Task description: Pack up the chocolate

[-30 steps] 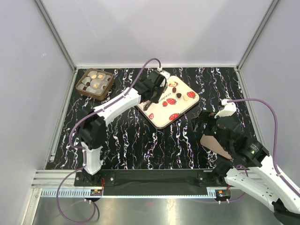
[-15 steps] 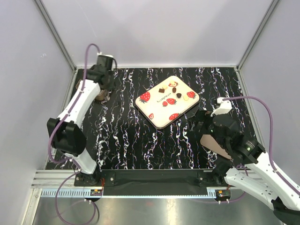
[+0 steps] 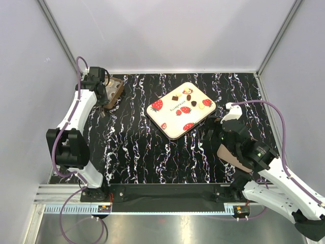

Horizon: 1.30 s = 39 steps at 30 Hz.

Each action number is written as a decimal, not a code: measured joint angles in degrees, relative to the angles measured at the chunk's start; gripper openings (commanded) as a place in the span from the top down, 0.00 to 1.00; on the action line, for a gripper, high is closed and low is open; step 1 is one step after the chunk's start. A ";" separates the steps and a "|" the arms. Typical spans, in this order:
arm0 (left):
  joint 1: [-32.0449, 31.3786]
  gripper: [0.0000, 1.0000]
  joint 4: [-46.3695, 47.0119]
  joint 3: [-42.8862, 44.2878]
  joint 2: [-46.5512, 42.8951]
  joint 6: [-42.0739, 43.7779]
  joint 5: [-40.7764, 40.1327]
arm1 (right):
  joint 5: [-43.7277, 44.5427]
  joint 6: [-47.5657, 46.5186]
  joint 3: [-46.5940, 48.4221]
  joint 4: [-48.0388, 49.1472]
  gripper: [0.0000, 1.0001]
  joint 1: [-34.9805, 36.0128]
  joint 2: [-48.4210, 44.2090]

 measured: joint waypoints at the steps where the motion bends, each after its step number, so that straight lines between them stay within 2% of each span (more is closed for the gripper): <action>1: 0.11 0.69 0.13 -0.15 0.04 -0.07 -0.02 | 0.00 -0.07 -0.07 0.15 0.00 0.00 0.00; 17: 1.07 0.67 2.29 1.40 7.56 -0.28 -1.16 | 0.07 -0.79 -0.63 1.07 0.00 0.00 0.11; 39: 1.49 0.61 1.79 3.87 9.09 -0.79 -4.11 | 0.07 -1.11 -0.74 1.57 0.00 0.00 1.16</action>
